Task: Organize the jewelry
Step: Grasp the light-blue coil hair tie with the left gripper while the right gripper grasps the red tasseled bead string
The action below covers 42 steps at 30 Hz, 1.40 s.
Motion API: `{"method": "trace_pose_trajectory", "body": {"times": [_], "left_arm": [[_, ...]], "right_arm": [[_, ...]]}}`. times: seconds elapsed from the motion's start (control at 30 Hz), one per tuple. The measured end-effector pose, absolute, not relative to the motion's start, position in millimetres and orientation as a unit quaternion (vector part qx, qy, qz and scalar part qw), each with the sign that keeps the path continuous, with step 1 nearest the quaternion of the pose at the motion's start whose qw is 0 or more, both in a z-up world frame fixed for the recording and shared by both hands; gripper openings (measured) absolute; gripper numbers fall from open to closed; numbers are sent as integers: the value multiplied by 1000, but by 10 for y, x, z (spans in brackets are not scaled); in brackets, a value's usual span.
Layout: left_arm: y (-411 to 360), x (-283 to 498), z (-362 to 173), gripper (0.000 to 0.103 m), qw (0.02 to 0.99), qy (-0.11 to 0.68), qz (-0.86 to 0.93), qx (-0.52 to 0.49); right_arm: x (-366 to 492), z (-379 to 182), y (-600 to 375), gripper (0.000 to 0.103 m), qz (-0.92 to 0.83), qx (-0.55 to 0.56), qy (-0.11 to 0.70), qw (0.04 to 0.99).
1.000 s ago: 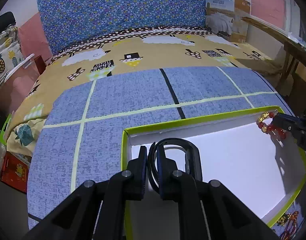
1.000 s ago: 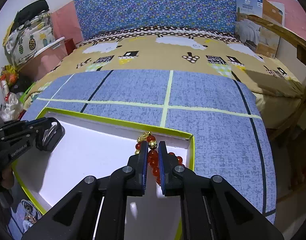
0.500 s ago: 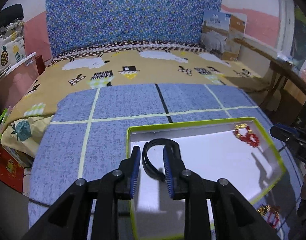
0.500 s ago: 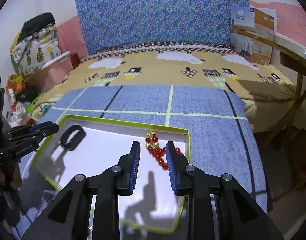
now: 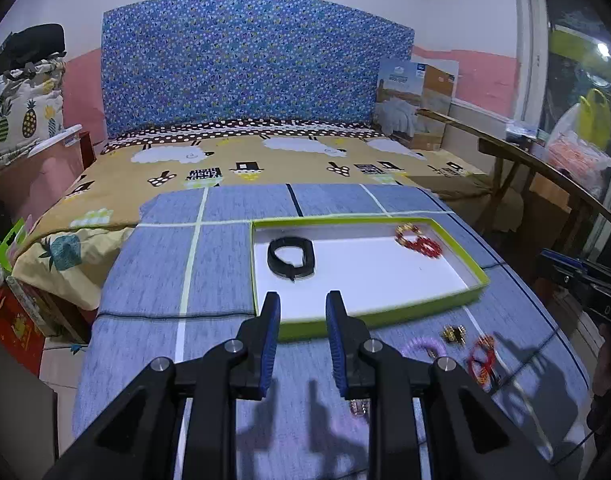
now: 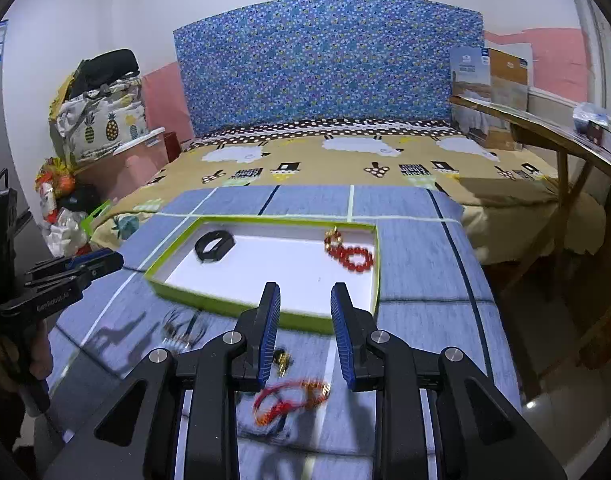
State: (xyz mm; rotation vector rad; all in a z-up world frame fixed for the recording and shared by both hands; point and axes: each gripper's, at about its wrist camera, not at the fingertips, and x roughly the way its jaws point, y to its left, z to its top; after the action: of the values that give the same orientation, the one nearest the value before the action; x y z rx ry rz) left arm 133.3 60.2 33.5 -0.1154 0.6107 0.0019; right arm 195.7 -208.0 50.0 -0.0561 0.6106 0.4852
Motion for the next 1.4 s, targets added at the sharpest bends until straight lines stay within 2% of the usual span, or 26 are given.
{"method": "trace_pose_trajectory", "body": {"times": [0.4, 0.7, 1.4], "left_arm": [[403, 667, 222, 24, 952, 302, -12, -43], [232, 545, 151, 25, 951, 306, -31, -35], [58, 1112, -253, 25, 921, 381, -53, -54]], "right_arm": [[1270, 311, -2214, 27, 226, -14, 306, 925], [1176, 184, -2222, 27, 226, -11, 321, 920], [1712, -224, -2144, 27, 233, 33, 396, 888]]}}
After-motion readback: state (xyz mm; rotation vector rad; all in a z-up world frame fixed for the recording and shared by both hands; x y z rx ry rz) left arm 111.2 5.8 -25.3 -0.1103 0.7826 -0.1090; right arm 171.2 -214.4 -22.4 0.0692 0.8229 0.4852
